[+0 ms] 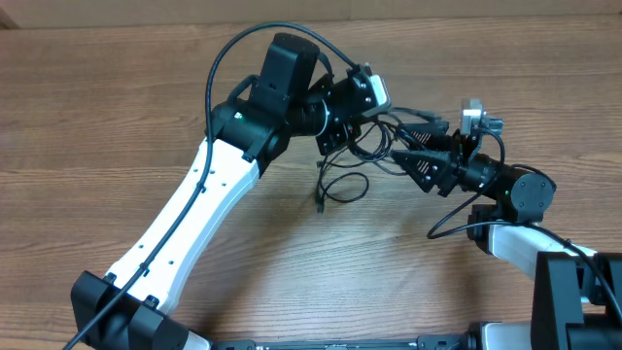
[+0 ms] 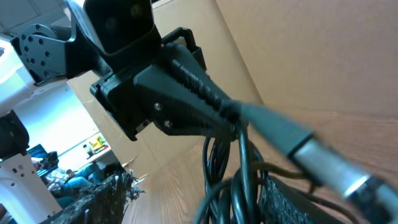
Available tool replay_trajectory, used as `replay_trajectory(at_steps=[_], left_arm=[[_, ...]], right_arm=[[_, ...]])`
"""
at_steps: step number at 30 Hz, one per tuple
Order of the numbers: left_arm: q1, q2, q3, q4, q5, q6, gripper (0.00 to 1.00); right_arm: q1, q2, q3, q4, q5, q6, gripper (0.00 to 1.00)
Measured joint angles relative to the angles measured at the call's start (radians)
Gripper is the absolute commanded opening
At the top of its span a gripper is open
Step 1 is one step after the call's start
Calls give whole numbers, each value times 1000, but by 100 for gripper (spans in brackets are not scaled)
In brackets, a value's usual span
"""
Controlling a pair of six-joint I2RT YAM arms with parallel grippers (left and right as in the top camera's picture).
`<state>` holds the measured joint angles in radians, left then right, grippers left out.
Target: Untangle cables
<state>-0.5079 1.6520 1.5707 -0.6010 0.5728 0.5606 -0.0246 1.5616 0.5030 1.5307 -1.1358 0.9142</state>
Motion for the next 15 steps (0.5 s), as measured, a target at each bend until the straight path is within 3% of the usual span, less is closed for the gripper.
replay_trajectory(at_steps=[15], left_arm=[[-3,0,0,19,-209,-209,4]], right_arm=[[2,0,0,0,18,1,69]])
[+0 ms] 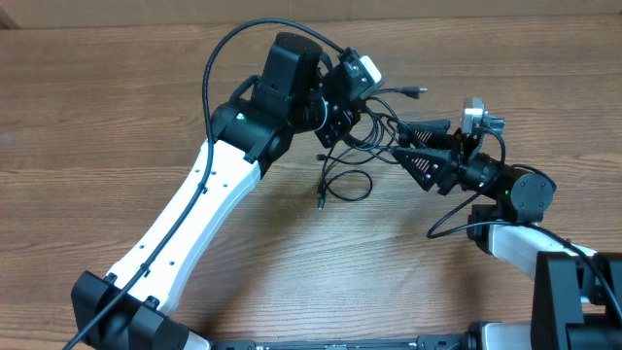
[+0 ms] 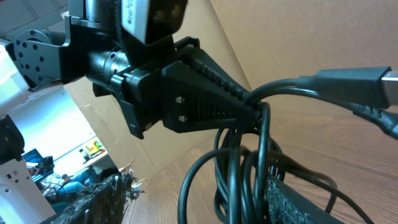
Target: Untangle cables
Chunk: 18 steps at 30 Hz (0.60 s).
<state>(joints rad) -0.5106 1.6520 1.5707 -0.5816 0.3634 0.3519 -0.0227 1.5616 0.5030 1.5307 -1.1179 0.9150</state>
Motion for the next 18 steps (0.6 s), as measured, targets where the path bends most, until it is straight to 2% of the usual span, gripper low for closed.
replay_trajectory(at_steps=[8,18], left_arm=[[0,0,0,18,-131,-100,4],[0,0,0,22,-187,-144,4]], right_arm=[[10,0,0,0,0,1,69],[27,0,0,0,6,0,69]])
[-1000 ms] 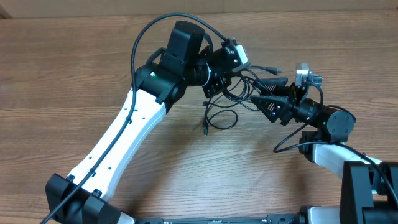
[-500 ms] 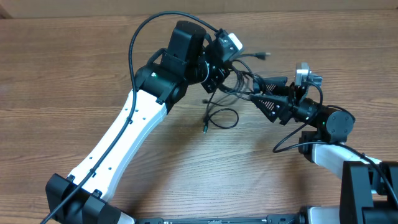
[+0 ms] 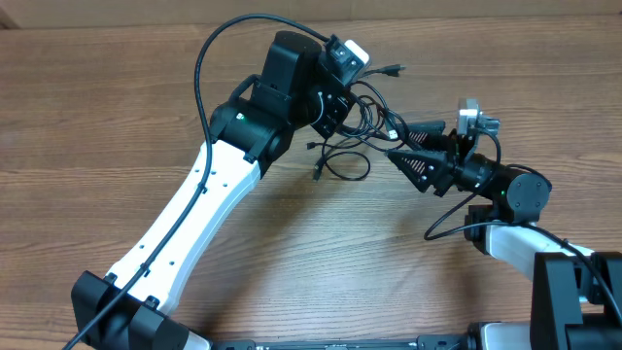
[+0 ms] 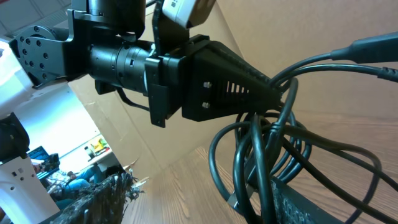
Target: Untangle cables
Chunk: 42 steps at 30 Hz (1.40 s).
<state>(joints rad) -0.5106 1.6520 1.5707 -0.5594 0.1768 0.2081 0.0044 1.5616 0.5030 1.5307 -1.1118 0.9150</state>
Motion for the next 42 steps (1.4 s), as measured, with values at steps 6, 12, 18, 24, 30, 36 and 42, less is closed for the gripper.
replay_trajectory(at_steps=[6,12,18,24,30,36,42], left_arm=[[0,0,0,0,-84,-50,4],[1,0,0,1,-159,-102,4],[1,0,0,0,-175,-115,4],[1,0,0,1,-170,-126,4],[1,0,0,3,-137,-128,4],[1,0,0,2,-114,-122,4],[1,0,0,-2,-105,-89,4]], right_arm=[[5,0,0,0,2,0,69],[5,0,0,0,1,0,68],[5,0,0,0,1,0,69],[5,0,0,0,5,1,88],[5,0,0,0,10,-4,98],[5,0,0,0,13,-3,100],[5,0,0,0,15,-3,100]])
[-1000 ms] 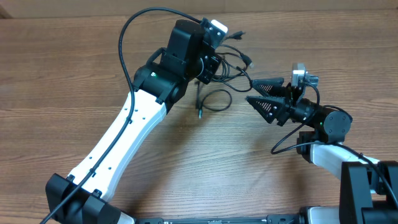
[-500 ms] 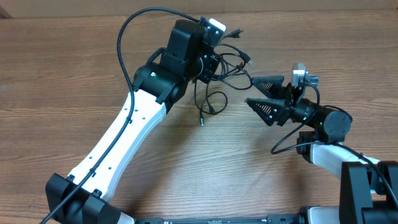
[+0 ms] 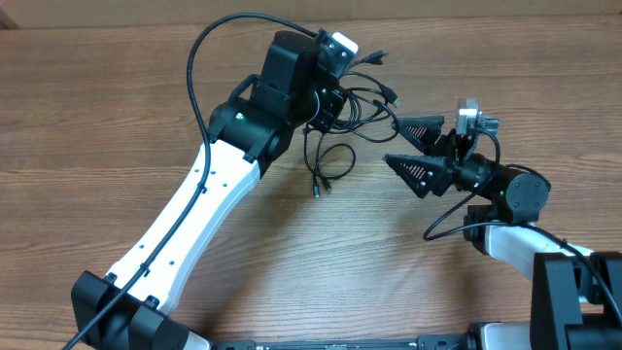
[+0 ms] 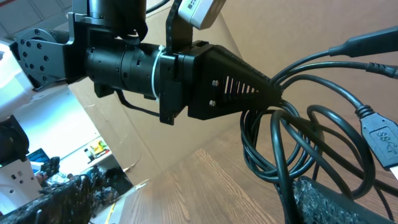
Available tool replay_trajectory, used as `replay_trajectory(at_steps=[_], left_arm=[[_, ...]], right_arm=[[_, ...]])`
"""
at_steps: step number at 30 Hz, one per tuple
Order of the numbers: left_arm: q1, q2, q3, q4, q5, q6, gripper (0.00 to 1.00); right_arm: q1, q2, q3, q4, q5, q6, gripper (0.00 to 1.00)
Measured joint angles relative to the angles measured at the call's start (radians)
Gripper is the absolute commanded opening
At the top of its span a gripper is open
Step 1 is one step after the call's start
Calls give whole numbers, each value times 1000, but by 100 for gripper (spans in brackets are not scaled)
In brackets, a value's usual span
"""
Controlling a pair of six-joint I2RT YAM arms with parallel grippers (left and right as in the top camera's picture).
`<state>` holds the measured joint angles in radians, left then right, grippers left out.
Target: Untangle cables
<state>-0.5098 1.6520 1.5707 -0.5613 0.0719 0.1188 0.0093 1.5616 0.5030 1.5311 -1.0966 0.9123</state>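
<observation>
A bundle of black cables (image 3: 342, 105) hangs from my left gripper (image 3: 337, 94), which is shut on it near the table's far side. One loop (image 3: 330, 160) droops to the wood and ends in a plug (image 3: 316, 191). Loose plugs stick out at the top (image 3: 377, 57) and right (image 3: 392, 97). In the right wrist view, the left gripper (image 4: 273, 93) pinches the strands and coils (image 4: 292, 149) dangle below, with a USB plug (image 4: 379, 134) at the right. My right gripper (image 3: 391, 142) stands open just right of the bundle; one strand runs close by its right finger (image 4: 339, 202).
The wooden table (image 3: 117, 117) spreads to the left and front. The left arm's white link (image 3: 185, 209) crosses it diagonally. A black lead (image 3: 442, 219) curls beside the right arm. Cardboard walls (image 4: 311, 25) rise behind the table.
The left gripper has carried the bundle a little farther back and left, away from the right gripper. The right jaws now stand wider, and a USB plug has come into the right wrist view.
At first the left gripper held the tangle close against the right gripper's open fingers. At each later moment it was farther back and to the left, still shut on the cables. The strands now hang looser, with more plugs free, and the right gripper has stayed open throughout.
</observation>
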Motion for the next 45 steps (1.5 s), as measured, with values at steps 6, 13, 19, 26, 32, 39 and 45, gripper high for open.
replay_trajectory(at_steps=[6,13,19,26,32,39,45], left_arm=[[0,0,0,0,36,14,4],[0,0,0,-11,64,14,4],[1,-27,0,-14,67,14,5],[1,-144,0,-14,103,14,4],[1,-216,0,-14,149,14,4],[1,-223,1,-14,164,14,4],[1,-210,1,8,207,13,4]], right_arm=[[0,0,0,-2,31,0,100],[-74,0,0,-3,55,42,100],[-154,0,0,-59,66,132,100],[-138,-3,0,0,65,203,100],[-103,-3,0,0,65,228,100],[-78,-3,0,0,69,237,100],[-43,-3,0,0,94,238,100]])
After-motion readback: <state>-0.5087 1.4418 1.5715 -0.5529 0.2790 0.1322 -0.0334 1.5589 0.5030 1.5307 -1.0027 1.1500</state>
